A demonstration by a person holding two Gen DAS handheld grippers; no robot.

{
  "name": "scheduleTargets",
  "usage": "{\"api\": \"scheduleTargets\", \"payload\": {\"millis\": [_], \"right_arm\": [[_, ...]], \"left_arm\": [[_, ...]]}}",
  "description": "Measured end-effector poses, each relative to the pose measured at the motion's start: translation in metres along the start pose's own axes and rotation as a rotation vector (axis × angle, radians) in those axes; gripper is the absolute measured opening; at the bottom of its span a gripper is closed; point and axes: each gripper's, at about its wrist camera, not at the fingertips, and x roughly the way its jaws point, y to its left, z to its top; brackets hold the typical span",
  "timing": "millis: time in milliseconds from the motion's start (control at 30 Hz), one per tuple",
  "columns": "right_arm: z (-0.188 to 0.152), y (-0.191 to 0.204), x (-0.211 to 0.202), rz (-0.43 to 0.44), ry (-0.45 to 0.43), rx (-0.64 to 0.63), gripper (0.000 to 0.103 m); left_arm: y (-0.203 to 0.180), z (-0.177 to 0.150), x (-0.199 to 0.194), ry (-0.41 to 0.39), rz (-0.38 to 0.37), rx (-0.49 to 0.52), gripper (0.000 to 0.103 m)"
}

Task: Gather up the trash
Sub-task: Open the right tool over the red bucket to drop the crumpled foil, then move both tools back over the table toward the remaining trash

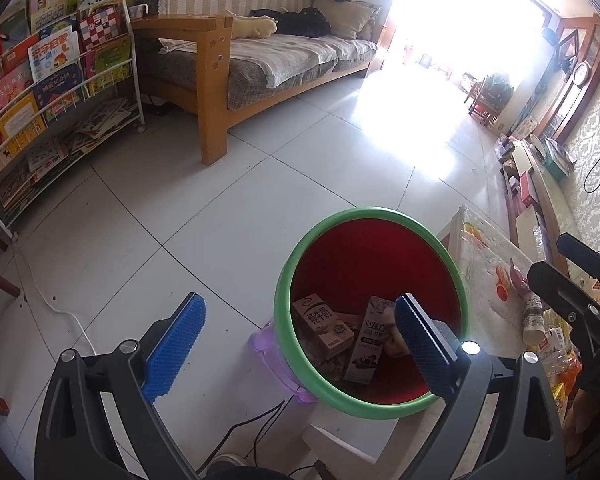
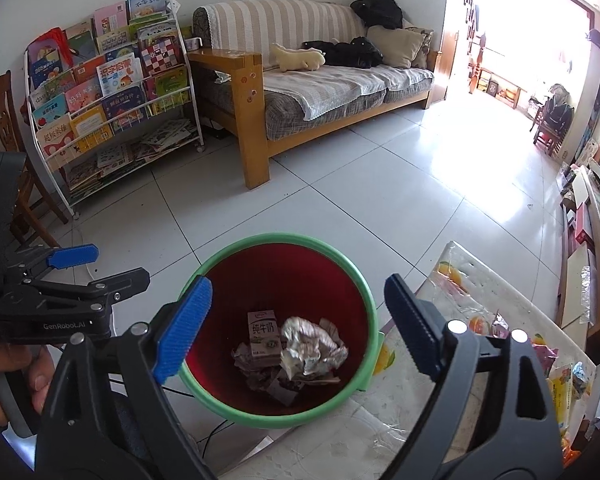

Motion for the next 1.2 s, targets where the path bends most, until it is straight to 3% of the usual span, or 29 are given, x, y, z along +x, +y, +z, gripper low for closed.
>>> {"api": "scheduleTargets", "payload": {"millis": [267,500,900,1200], "right_arm": [[-0.002,-0.017,-0.021,-0.043,-0.025,0.028,0.096],[-0.029,-0.053,-0.059,-0.123,-0.032,0.085,0.098],[-0.147,-0.147,-0.135,-0.309,0.048,0.276,0.098],[-0.218,-0.201,-0.179,-0.405,0.081,0.422,0.098]], "left_arm": [[-0.021,0.000,-0.007,-0.011,-0.033,0.027,0.093],[-0.063,-0.006,-0.017,-0.011,-0.115,0.068,0.095],[-0.192,-0.061,-0.034,0.041,-0.276,0.277,0.095],[-0.278,-0.123,-0.010,0.180,-0.367,0.373,0.095]]}}
